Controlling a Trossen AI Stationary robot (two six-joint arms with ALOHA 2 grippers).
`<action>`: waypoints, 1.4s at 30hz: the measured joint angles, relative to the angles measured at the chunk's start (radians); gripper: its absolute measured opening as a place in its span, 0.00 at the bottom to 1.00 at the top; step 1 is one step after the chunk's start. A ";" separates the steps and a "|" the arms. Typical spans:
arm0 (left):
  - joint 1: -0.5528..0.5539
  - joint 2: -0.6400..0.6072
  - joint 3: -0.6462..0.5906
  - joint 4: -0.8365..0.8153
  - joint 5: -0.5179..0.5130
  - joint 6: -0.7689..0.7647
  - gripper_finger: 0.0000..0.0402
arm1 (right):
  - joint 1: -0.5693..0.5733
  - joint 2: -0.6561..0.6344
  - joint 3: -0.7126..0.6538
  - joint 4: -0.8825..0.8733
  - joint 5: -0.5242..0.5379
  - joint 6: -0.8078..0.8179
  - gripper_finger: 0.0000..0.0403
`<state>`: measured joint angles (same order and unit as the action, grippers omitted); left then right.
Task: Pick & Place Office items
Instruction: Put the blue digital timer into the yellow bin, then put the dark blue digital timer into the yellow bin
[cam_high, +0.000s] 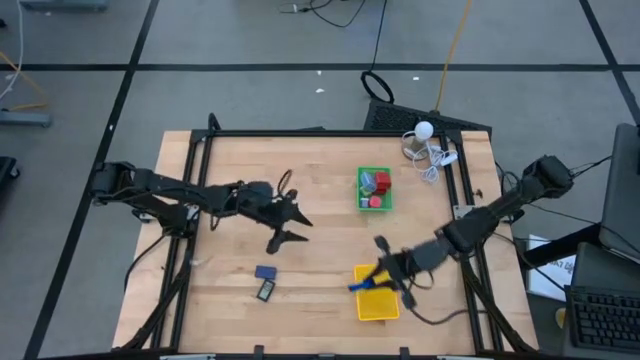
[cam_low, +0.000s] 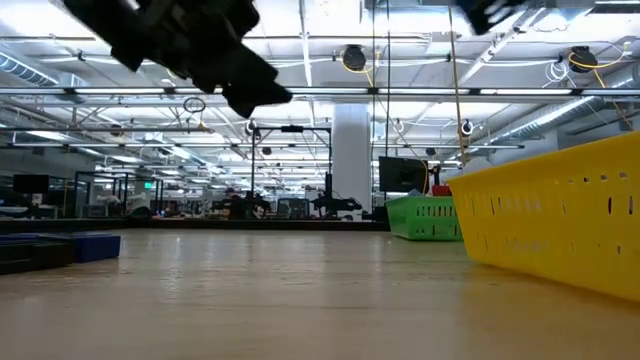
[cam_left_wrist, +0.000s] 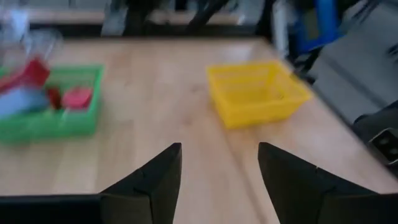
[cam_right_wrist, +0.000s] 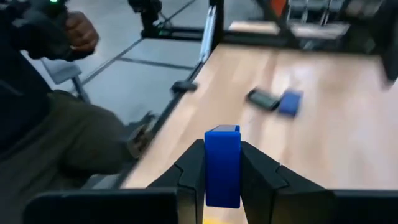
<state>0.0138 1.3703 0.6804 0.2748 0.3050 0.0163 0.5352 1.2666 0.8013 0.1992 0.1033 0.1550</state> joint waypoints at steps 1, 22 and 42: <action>-0.003 -0.003 -0.033 0.067 0.018 -0.008 0.54 | 0.037 0.000 0.000 -0.017 0.027 0.046 0.14; -0.053 -0.070 -0.496 0.937 0.008 -0.428 0.48 | 0.206 0.235 -0.002 -0.192 0.182 0.331 0.14; -0.080 -0.070 -0.496 0.954 -0.019 -0.579 0.55 | 0.190 0.247 -0.001 -0.142 0.317 0.325 0.47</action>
<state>-0.0667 1.3006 0.1848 1.2290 0.2859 -0.5628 0.7254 1.5131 0.8002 0.0574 0.4202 0.4799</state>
